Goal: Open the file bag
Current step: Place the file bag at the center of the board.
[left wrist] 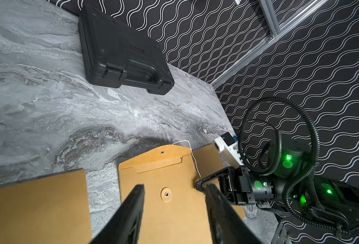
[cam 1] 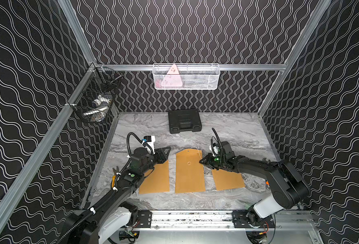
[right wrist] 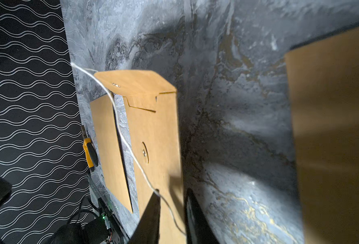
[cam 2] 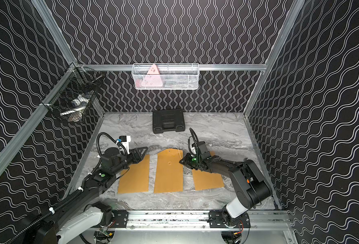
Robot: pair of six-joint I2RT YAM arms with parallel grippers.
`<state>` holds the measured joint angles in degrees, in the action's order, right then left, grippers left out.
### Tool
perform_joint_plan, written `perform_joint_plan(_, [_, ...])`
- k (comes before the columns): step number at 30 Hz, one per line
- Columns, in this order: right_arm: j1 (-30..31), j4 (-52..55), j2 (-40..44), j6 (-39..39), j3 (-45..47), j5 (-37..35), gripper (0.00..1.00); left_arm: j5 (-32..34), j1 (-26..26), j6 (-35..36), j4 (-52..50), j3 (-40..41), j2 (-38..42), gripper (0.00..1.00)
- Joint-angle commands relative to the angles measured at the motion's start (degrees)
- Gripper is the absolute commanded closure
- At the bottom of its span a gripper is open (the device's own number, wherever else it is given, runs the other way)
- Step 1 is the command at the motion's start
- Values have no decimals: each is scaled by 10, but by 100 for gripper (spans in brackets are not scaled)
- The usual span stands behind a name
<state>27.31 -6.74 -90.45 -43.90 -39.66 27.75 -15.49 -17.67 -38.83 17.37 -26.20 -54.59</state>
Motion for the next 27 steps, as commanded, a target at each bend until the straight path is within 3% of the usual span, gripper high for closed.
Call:
perform_joint_plan(1, [0,15,6,9,-4,-11,75,-2,2,2,22,1,5,49])
perform_joint_plan(19, [-1,75,36,29,-11,-46,66,-13,3,-1,32,1,-12,49])
perform_joint_plan(24, [-9,155,76,55,-33,-95,59,-32,-3,-30,74,10,-46,48])
perform_joint_plan(27, [-24,216,106,75,-52,-140,54,-14,-32,-33,80,9,-71,46])
